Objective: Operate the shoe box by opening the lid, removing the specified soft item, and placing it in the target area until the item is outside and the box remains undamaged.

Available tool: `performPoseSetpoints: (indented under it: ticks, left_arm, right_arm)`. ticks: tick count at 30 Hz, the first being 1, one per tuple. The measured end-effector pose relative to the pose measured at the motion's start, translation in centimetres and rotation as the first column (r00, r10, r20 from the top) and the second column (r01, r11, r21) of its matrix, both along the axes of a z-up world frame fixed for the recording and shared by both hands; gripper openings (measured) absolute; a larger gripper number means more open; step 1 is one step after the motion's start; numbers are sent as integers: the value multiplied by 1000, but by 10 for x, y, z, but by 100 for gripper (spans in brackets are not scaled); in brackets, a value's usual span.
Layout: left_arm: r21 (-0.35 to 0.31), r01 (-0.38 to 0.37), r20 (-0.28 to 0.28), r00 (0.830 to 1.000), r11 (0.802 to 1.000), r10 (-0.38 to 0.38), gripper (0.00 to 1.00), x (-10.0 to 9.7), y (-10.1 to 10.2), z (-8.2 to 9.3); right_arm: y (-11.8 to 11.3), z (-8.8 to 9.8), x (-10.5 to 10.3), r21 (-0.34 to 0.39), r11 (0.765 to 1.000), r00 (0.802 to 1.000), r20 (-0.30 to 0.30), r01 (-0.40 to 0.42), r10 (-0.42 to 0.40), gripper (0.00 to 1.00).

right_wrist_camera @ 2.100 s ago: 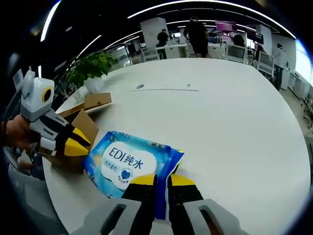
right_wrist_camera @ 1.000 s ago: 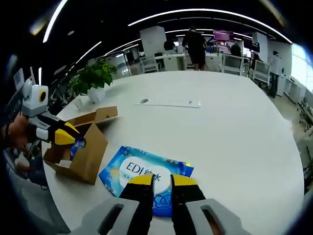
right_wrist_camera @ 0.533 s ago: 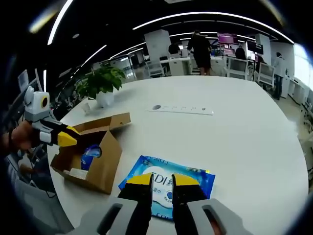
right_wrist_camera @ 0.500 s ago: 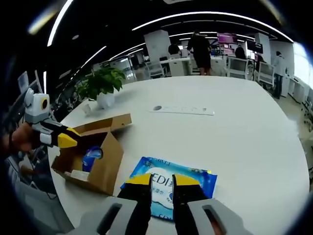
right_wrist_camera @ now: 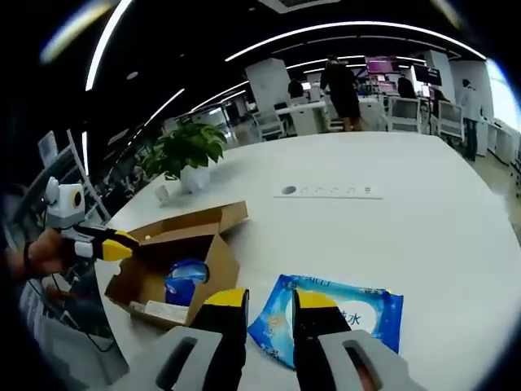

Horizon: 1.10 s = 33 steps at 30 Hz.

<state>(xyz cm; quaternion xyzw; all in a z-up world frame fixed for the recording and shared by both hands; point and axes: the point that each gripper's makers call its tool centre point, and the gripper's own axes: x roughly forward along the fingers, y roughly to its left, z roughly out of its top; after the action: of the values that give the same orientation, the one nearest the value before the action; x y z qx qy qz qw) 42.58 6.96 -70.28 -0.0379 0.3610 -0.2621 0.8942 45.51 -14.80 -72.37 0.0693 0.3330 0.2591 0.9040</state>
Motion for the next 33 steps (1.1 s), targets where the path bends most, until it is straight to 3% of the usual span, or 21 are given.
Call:
performPoseSetpoints:
  ticks: [5, 15, 33]
  left_arm:
    - [0, -36, 28, 999, 999, 36, 26, -10, 22, 1]
    - [-9, -98, 26, 995, 995, 98, 30, -30, 62, -3]
    - [-27, -115, 23, 993, 993, 116, 32, -50, 73, -6]
  right_arm:
    - [14, 2, -8, 11, 1000, 1000, 1, -23, 23, 19]
    - [40, 2, -22, 14, 997, 997, 5, -75, 75, 20]
    - [80, -4, -39, -23, 981, 982, -1, -191, 191, 26]
